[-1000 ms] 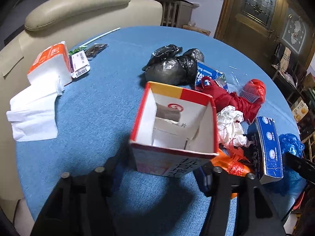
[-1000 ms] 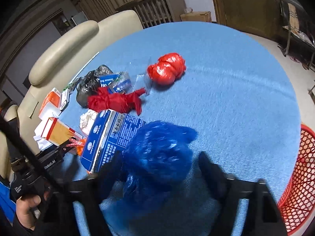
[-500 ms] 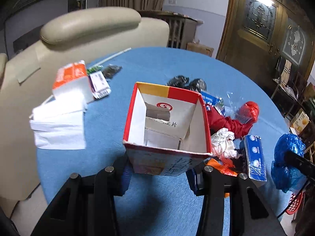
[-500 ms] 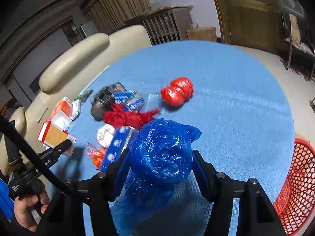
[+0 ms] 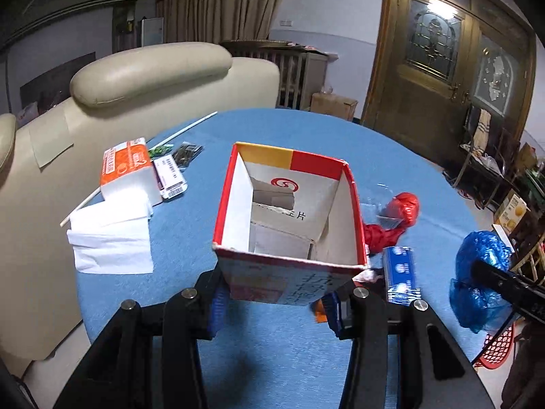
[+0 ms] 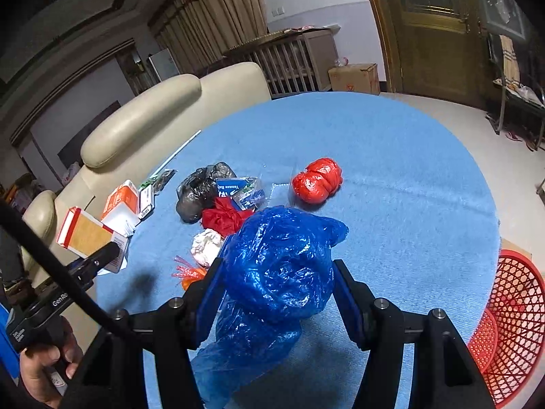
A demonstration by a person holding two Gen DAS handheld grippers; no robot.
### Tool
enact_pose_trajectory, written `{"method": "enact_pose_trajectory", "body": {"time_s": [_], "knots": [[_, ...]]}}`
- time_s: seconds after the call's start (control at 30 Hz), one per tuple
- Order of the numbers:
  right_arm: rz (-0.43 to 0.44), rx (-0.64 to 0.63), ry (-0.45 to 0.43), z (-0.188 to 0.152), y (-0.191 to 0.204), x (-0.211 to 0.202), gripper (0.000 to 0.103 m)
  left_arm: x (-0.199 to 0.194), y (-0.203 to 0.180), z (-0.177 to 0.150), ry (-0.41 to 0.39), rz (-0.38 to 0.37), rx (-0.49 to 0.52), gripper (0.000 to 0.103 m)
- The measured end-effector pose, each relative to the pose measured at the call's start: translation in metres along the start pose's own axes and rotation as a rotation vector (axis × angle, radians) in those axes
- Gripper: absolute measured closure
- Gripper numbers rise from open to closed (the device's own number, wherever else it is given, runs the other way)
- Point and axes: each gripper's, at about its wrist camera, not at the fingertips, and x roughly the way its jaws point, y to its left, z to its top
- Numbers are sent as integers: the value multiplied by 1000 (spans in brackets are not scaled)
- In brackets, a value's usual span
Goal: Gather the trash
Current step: 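Carry both items to the red basket and open the right gripper over it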
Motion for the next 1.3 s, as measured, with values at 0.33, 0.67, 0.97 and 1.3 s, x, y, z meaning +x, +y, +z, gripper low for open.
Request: {"method": "enact_pose_trajectory", "body": {"time_s": [0.33, 0.67, 0.97, 1.3], "knots": [[-15, 11, -4, -6, -11, -6, 38, -2, -34, 4, -10, -55, 59, 54], [-135, 114, -43, -29, -69, -43, 38, 1, -99, -1, 5, -187, 172, 54], [-287, 280, -99, -59, -151, -91, 38, -4, -175, -3, 11, -329, 298, 54], [-391, 393, -66, -83, -220, -109, 36, -6, -224, -12, 36, -406, 392, 54]]}}
